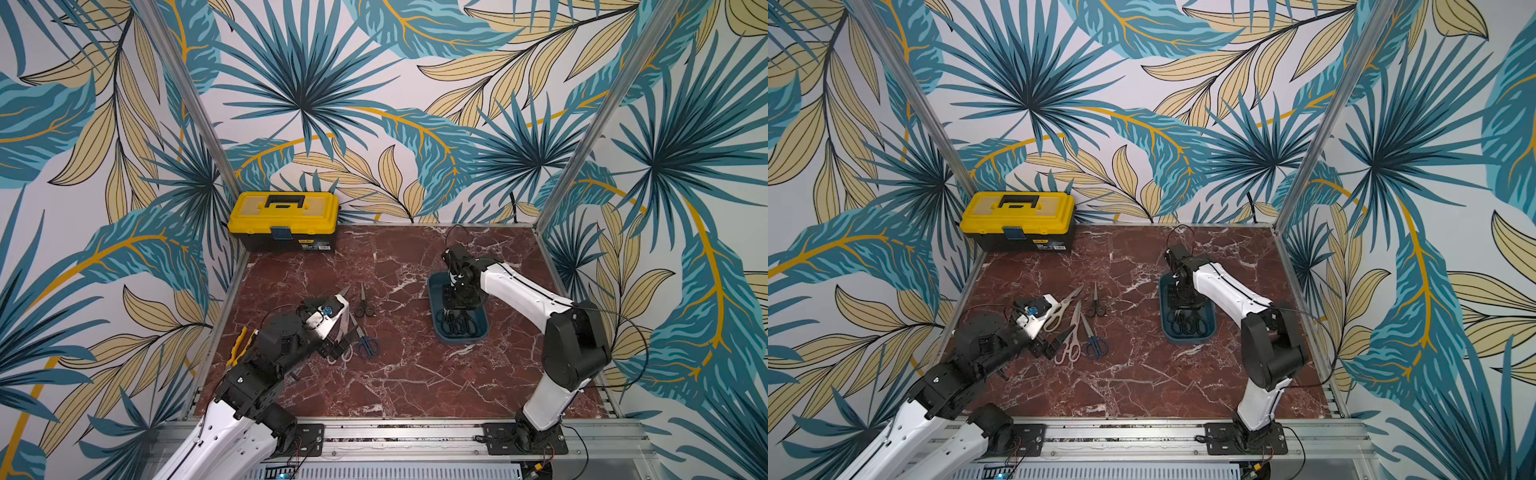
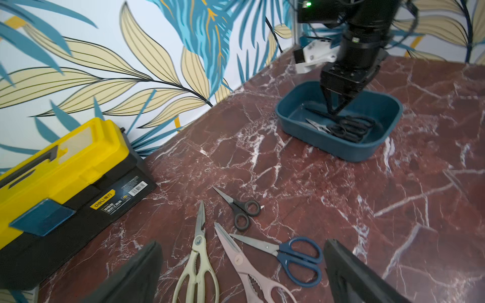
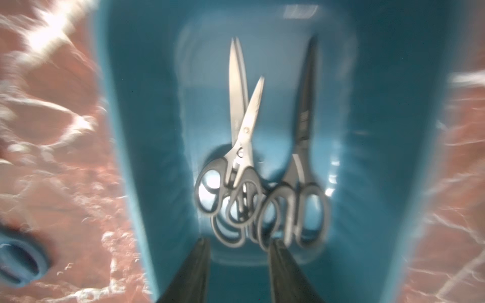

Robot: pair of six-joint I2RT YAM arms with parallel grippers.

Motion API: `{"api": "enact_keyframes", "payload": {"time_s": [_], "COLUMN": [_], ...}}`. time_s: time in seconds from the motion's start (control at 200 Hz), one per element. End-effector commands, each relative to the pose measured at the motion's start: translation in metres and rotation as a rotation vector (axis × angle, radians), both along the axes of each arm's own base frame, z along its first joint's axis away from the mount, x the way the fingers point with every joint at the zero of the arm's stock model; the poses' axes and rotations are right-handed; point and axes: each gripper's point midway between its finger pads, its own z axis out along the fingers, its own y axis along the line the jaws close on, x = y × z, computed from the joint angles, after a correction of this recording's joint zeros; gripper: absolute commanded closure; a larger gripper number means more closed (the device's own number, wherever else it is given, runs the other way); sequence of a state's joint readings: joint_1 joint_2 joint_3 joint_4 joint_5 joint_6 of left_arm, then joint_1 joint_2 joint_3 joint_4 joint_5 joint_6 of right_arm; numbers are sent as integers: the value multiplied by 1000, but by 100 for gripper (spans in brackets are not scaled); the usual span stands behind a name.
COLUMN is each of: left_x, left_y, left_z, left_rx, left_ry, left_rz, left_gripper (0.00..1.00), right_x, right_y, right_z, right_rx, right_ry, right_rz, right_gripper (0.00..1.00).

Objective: Put the scissors into the storage box
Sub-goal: Place the scissors in the storage box, then move the storage box to the center of the board.

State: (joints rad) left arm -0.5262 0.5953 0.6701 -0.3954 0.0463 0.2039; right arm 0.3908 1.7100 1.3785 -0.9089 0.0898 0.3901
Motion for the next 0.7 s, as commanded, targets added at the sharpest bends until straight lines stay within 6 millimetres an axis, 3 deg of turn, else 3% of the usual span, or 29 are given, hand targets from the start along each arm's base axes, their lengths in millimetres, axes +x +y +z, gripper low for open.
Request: {"api": "enact_keyframes", "payload": {"time_s": [0.0, 0.045, 0.13, 0.246, 0.386, 0.476, 0.691], "left_x": [27, 38, 55, 58, 60, 59, 59], "left_y": [6, 1, -10, -33, -51, -61, -53], "left_z": [33, 33, 10, -24, -56, -66, -70], "left_rx": [-249, -315, -338, -203, -95, -83, -89], "left_ry": [43, 90, 210, 348, 421, 439, 418], "left_rz": [177, 211, 299, 348, 388, 380, 409], "left_gripper": [1, 4, 9, 12, 11, 10, 11], "right_x": [7, 6, 2, -5, -8, -9, -12], "right_y": [-43, -56, -75, -85, -84, -77, -59], "right_z": [26, 23, 12, -9, -34, -45, -58], "right_rx": [-58, -69, -90, -34, -27, 4, 96], "right_ry": [-95, -90, -54, 22, 100, 139, 156], "right_rz": [-92, -97, -109, -137, -97, -82, -67], "right_gripper": [52, 51, 49, 49, 49, 53, 76]}}
